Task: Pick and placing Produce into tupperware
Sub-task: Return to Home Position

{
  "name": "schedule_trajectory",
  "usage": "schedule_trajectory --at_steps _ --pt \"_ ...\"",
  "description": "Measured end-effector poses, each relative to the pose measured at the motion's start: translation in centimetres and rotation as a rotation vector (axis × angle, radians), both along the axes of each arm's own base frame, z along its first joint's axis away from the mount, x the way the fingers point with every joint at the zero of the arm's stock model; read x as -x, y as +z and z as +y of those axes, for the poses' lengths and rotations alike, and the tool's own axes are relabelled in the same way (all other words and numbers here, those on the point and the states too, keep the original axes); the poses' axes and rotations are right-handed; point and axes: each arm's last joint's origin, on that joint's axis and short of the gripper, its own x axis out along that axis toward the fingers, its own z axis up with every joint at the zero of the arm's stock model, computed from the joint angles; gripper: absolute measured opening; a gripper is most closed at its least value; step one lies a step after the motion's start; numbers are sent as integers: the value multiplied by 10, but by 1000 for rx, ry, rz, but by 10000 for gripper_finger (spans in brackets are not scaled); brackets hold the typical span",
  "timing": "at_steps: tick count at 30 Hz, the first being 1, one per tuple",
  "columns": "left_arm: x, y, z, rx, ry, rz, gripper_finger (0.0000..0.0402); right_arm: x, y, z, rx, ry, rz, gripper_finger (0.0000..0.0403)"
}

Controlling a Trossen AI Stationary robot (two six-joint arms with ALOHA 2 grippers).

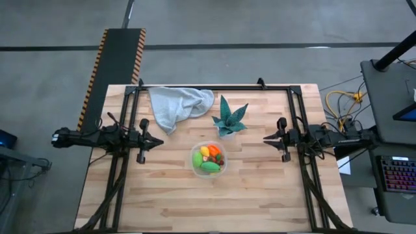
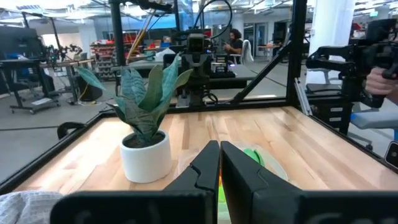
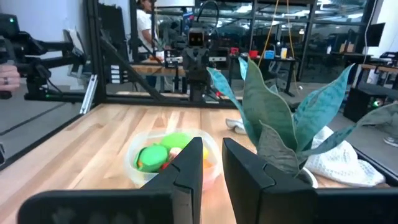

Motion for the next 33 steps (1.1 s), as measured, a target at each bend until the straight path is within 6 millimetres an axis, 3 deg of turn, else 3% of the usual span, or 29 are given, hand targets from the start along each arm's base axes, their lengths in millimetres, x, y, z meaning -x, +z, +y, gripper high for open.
schedule_trajectory --at_steps 16,33 --pt "-1 -4 -1 23 -30 37 0 -3 -4 -1 -11 -21 49 54" --pt "-1 -4 -1 21 -29 37 0 -3 -3 -3 119 -73 43 54"
